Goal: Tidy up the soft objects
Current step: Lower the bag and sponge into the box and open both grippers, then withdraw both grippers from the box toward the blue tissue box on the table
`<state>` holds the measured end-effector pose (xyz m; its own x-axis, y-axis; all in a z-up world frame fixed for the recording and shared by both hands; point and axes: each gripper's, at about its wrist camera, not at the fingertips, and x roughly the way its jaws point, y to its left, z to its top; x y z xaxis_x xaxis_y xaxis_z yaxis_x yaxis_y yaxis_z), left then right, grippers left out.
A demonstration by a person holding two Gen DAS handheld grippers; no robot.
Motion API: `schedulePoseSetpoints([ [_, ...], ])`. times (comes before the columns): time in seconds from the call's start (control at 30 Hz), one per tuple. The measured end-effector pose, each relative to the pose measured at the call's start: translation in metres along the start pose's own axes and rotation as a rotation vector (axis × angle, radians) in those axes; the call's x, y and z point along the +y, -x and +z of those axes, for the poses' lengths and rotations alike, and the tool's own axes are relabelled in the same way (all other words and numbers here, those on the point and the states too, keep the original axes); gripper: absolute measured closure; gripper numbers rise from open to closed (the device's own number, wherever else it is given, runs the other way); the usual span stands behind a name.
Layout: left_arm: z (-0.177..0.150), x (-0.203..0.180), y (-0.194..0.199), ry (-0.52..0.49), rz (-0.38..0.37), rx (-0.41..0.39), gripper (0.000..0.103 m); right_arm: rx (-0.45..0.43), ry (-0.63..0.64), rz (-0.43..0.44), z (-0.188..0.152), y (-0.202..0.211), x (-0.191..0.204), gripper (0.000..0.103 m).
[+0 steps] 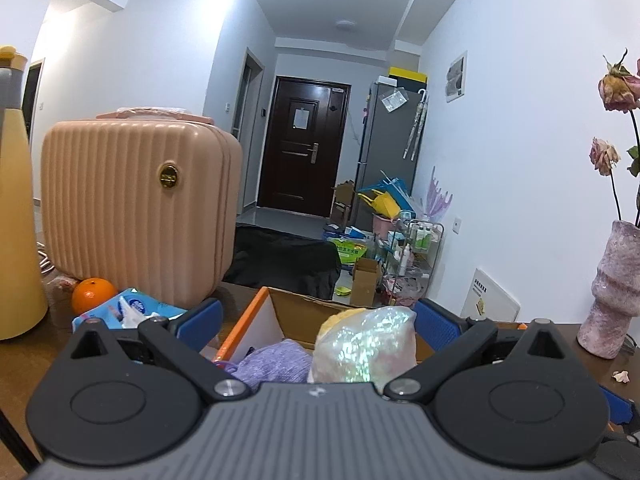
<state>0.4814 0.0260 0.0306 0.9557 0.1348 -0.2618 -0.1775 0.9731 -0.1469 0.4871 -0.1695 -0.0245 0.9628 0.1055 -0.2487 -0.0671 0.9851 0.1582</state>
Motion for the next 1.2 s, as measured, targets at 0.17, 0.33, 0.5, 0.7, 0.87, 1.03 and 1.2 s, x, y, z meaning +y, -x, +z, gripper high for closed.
schedulePoseSetpoints([
  [0.17,-0.004,0.005,0.014,0.011,0.009,0.01,0.0,0.005,0.019,0.009,-0.001,0.01,0.001,0.0],
  [0.33,-0.006,0.013,0.028,0.021,0.021,0.021,0.0,-0.006,0.042,0.009,-0.004,0.03,0.0,0.0],
  [0.5,-0.011,0.019,0.042,0.033,0.035,0.042,0.0,-0.013,0.064,-0.004,-0.007,0.048,-0.003,0.0],
  [0.7,-0.018,0.024,0.06,0.033,0.044,0.059,0.0,-0.02,0.074,-0.013,-0.01,0.07,-0.011,0.0],
  [0.87,-0.023,0.027,0.073,0.021,0.046,0.068,0.0,-0.026,0.091,-0.02,-0.013,0.087,-0.017,0.0],
  [1.03,-0.027,0.028,0.084,0.014,0.048,0.08,0.0,-0.031,0.108,-0.023,-0.015,0.101,-0.023,0.0],
  [1.2,-0.034,0.031,0.096,0.001,0.046,0.095,0.0,-0.022,0.127,-0.014,-0.018,0.113,-0.028,0.0],
])
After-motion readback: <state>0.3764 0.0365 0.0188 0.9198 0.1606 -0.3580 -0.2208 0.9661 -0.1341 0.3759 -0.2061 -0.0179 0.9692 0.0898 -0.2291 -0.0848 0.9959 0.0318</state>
